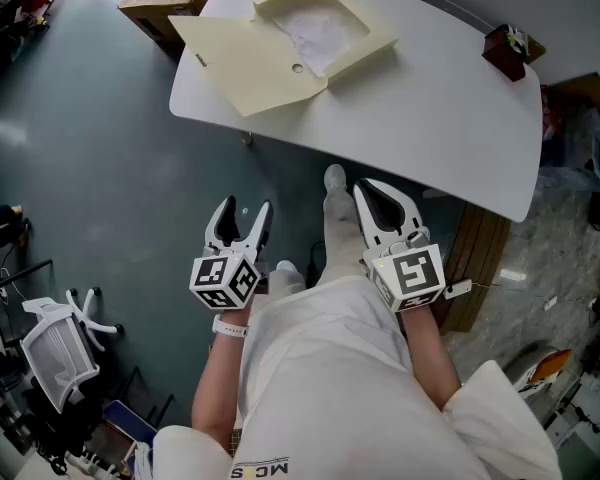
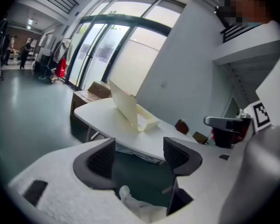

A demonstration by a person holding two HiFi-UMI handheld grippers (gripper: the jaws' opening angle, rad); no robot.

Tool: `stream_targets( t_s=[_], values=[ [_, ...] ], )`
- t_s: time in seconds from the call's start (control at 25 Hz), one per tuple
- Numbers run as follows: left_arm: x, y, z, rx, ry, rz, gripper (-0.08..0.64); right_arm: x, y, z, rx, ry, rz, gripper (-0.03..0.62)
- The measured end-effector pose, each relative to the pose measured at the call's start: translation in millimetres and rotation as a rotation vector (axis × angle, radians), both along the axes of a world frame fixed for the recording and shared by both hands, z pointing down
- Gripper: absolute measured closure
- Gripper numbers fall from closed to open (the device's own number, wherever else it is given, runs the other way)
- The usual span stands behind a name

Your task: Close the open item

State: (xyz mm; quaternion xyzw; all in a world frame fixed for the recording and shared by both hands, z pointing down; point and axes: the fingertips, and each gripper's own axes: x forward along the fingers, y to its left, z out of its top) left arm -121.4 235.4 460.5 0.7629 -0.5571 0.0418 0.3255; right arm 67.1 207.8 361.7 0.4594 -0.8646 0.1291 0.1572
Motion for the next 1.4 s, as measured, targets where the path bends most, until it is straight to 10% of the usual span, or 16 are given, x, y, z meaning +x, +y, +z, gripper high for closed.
stream_targets(
  t_s=[0.32,0.84,1.4],
  values=[
    [-8.0,171.9,-131.2,0.169,-0.061,0.153,0.524,-66.4,153.9,-61.7,0.081,0.008,-0.028,0.575],
    [-15.0,236.6,-168.5,0.177,-0.067,0.205,0.534,-90.1,228.8,-110.0,0.182,-0.015,-0.05,0.577],
    [-59.1,195.1,-174.7,0.216,-0.053,0.188,0.534,-113.7,198.5,-107.9,0.19,-0.011,-0.026,0.577]
  ],
)
